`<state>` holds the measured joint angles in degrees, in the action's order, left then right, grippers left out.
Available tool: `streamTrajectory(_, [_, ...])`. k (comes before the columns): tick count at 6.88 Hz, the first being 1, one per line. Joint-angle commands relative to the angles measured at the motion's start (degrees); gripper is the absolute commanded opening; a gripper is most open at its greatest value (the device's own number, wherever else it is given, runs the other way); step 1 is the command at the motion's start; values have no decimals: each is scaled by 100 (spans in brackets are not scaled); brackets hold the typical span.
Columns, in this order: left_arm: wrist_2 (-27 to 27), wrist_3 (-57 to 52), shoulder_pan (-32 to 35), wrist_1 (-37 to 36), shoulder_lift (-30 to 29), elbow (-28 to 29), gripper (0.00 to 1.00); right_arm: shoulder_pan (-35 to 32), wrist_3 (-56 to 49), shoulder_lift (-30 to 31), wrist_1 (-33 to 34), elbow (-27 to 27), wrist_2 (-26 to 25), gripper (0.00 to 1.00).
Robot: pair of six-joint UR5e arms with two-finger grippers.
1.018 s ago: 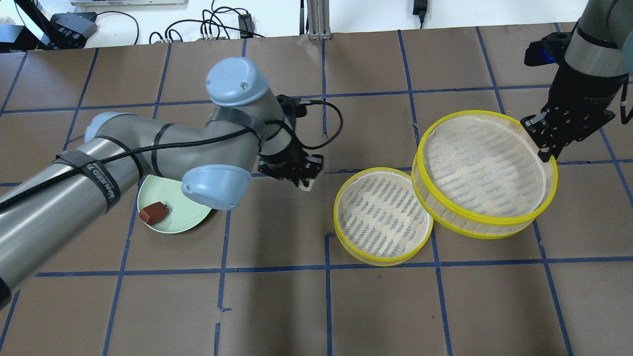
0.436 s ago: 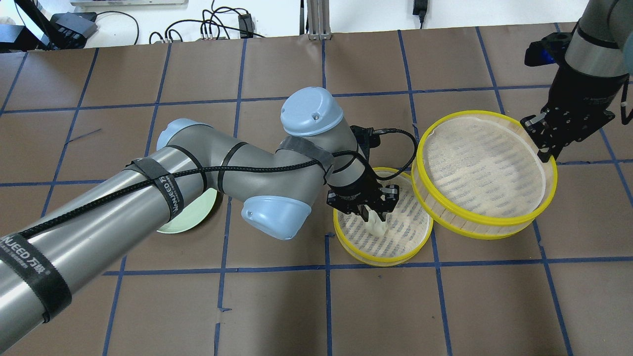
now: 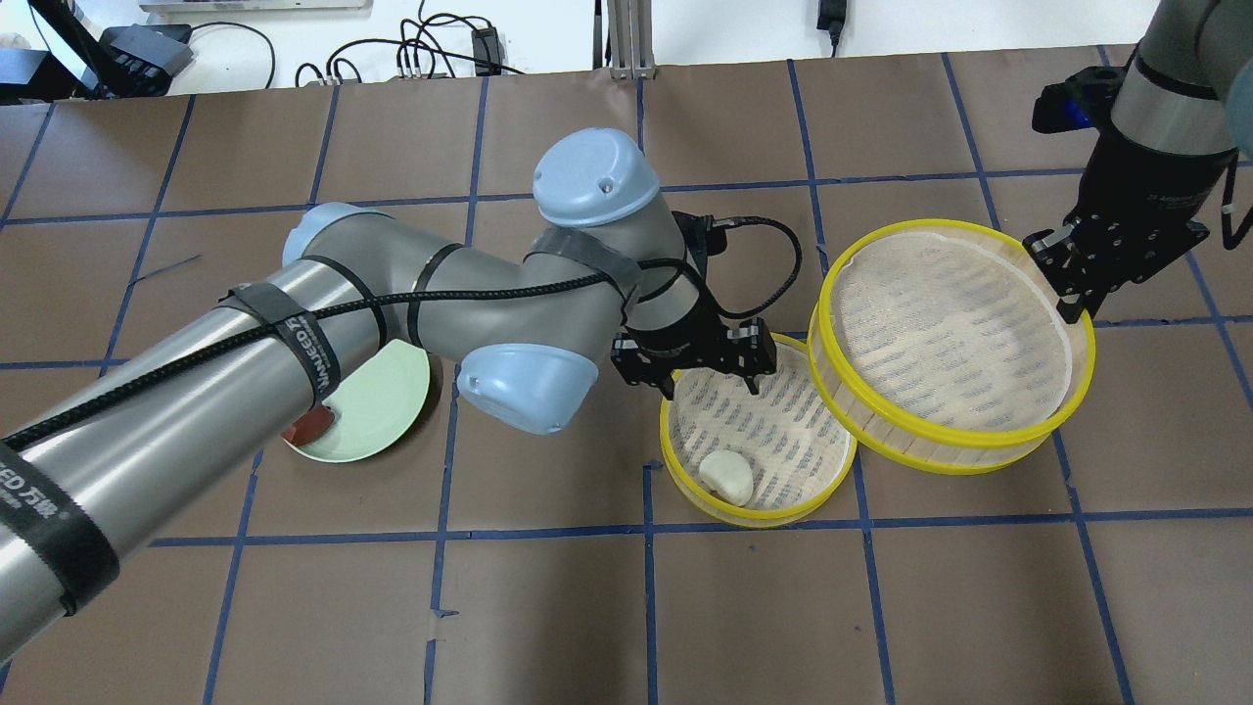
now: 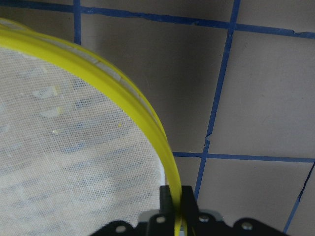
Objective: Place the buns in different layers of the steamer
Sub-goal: 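Carry the white bun with the left gripper into the lower steamer tier, then restack the top tier with the right gripper while the left returns to the plate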
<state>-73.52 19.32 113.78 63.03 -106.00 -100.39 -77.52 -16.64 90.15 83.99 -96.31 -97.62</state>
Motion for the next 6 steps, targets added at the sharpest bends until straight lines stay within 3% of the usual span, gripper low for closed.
streamTrajectory(1, [-951, -156, -818, 438, 210, 20, 100, -105, 736, 11, 73, -193, 363, 8])
streamTrajectory(3, [-1952, -1134, -1949, 447, 255, -216, 100, -508, 1370, 3, 702, -544, 524, 8])
streamTrajectory(4, [-1956, -2229, -2652, 395, 246, -340, 98, -884, 1948, -58, 1176, -781, 498, 8])
streamTrajectory(6, [-1973, -3754, -3438, 141, 246, -926, 95, -1256, 2574, -76, 1689, -1195, 507, 8])
